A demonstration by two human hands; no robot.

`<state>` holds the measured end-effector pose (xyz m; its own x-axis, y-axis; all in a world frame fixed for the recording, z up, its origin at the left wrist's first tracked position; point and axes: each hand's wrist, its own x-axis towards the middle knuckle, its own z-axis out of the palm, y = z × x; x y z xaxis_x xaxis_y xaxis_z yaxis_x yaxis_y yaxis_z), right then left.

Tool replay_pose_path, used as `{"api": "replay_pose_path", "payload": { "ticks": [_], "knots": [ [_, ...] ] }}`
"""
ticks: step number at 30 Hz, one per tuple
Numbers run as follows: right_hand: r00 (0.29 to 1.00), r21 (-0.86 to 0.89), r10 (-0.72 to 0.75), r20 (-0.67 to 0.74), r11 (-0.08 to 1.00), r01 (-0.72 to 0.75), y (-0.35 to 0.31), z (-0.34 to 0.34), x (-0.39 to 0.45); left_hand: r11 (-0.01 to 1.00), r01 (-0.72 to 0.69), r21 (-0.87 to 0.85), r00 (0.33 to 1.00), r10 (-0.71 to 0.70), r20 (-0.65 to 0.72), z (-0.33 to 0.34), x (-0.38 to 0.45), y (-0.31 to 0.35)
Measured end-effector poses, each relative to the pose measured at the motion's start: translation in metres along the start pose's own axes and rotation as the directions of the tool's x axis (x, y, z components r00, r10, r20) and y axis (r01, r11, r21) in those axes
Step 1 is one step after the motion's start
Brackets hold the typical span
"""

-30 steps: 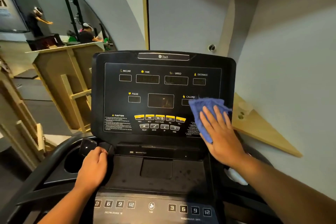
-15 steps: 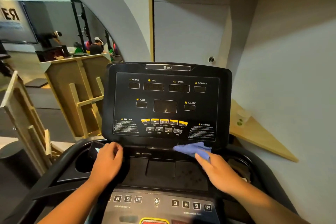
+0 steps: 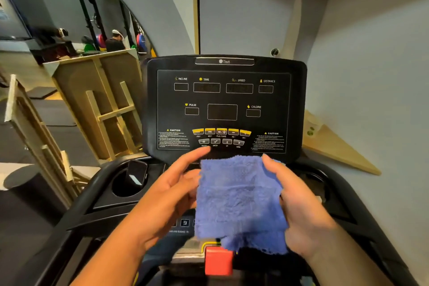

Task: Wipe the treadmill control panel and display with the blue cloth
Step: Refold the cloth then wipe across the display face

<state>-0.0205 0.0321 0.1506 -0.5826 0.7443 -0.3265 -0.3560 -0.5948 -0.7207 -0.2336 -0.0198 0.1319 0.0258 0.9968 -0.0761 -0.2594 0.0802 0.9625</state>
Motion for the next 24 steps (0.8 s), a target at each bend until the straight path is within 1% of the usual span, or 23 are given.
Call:
{"api": "replay_pose_path", "payload": {
  "ticks": [2,4,5,8,10,14,20,24],
  "knots": [
    [0.999,0.004,0.034,0.009,0.999,-0.034,0.007,0.005,-0.003,1.000,0.007,-0.021,1.000,-0.007,-0.014,-0.007,-0.006,-0.001],
    [0.996,0.046,0.047,0.079,0.998,-0.051,0.012,0.009,-0.005,1.000,0.003,0.011,0.998,-0.002,-0.060,-0.013,-0.012,-0.003],
    [0.996,0.055,0.031,0.088,0.998,-0.036,0.014,0.012,-0.006,1.000,-0.004,0.023,0.996,0.006,-0.087,-0.017,-0.013,-0.005],
    [0.995,0.068,-0.061,0.082,0.996,0.055,0.021,0.013,-0.003,0.999,-0.039,-0.029,0.990,0.034,-0.140,-0.027,-0.020,-0.005],
    [0.987,0.048,-0.124,0.099,0.992,0.120,0.023,0.015,-0.003,0.997,-0.064,-0.042,0.990,0.058,-0.132,-0.037,-0.023,-0.004],
    [0.967,-0.034,-0.206,0.147,0.976,0.213,0.023,0.023,-0.005,0.993,-0.098,-0.072,0.990,0.089,-0.114,-0.053,-0.027,0.003],
    [0.952,-0.076,-0.266,0.154,0.957,0.280,0.023,0.040,-0.009,0.993,-0.092,-0.076,0.992,0.084,-0.097,-0.066,-0.032,0.014],
    [0.942,-0.233,-0.303,0.144,0.915,0.330,0.023,0.048,-0.015,0.989,-0.106,-0.106,0.993,0.099,-0.066,-0.071,-0.036,0.021]
  ]
}}
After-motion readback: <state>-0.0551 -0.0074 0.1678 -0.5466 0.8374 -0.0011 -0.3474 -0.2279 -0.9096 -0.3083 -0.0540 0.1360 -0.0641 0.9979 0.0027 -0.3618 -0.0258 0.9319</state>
